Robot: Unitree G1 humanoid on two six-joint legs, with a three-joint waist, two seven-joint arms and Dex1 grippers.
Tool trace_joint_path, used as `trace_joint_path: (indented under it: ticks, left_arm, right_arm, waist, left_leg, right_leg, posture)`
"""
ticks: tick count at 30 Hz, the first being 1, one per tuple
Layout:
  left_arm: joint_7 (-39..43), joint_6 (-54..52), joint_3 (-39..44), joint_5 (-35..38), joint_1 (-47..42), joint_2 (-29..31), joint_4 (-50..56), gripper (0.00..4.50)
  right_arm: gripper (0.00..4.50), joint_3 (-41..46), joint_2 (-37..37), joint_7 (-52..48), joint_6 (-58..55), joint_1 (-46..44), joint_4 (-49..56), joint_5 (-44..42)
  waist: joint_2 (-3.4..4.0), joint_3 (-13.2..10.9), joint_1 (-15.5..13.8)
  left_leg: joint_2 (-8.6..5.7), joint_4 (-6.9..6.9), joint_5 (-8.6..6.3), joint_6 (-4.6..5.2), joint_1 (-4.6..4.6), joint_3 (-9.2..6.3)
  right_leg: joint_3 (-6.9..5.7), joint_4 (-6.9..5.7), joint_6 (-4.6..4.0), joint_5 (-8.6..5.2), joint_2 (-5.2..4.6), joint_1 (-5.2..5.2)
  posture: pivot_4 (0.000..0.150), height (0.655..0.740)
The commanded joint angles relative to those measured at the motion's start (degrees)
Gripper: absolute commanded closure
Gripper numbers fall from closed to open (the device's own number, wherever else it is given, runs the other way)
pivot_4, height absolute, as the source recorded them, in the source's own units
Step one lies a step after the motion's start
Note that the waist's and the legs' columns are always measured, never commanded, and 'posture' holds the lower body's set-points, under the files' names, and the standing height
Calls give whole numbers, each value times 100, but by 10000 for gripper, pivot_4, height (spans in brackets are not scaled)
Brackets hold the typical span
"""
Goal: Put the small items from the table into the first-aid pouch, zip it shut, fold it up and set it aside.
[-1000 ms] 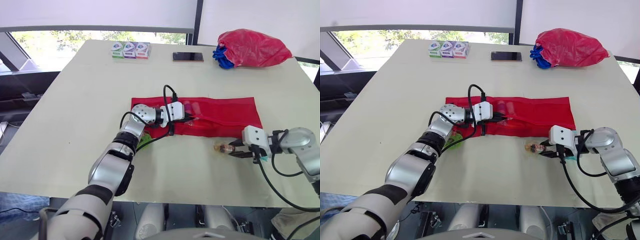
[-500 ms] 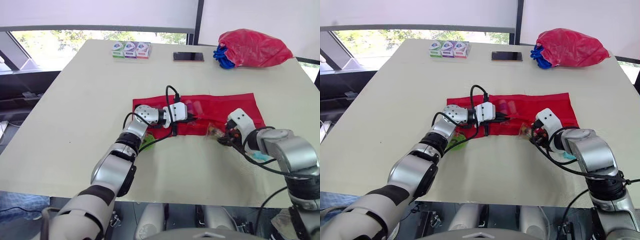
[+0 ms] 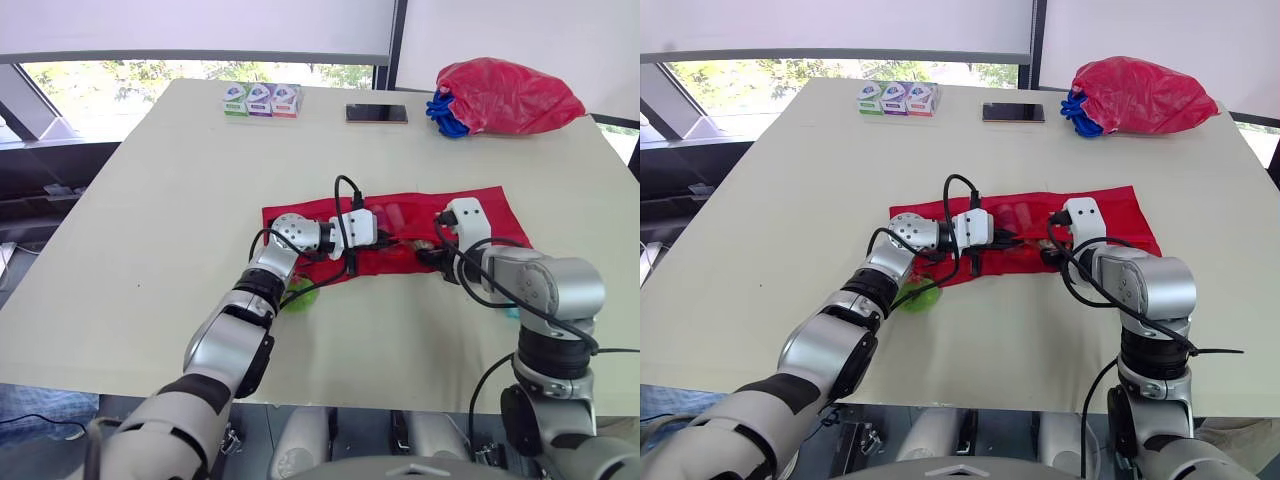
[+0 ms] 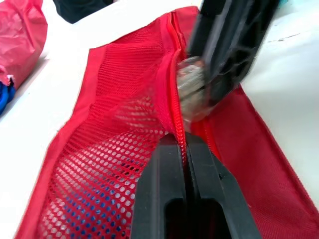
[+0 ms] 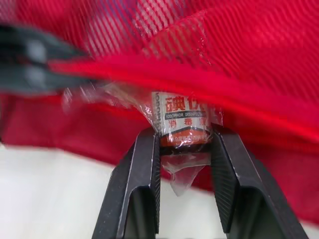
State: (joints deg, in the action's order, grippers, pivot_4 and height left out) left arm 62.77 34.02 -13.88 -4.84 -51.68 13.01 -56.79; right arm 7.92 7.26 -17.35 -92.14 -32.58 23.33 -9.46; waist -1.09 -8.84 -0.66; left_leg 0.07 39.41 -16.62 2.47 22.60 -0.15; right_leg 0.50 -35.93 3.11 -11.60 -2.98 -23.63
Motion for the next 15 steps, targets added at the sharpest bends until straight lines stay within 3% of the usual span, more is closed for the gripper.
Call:
trace_joint_path:
  ticks: [1, 13, 15]
  left_arm:
    - [58, 66, -32, 59, -9, -73, 262, 45000]
    - [127, -8, -66, 90, 149, -156, 504, 45000]
    - [129, -18, -57, 88, 159, -132, 517, 45000]
  right_arm:
    - [36575, 95, -68, 251, -36, -187, 49, -52]
    - [36575, 679, -966, 931, 756, -317, -545, 112]
    - [25879, 683, -867, 846, 799, -284, -490, 43]
  waist:
    - [0, 0, 0]
    - [3, 1, 23]
    - [3, 1, 22]
  left_leg:
    - [0, 0, 0, 0, 0, 0]
    - [0, -4, 0, 0, -1, 0]
    - [0, -5, 0, 0, -1, 0]
  right_leg:
    - [0, 0, 0, 0, 0, 0]
    - [0, 2, 0, 0, 1, 0]
    - [0, 2, 0, 0, 1, -1]
  posture:
    - [1500, 7400]
    - [1500, 7400]
    - [1500, 7400]
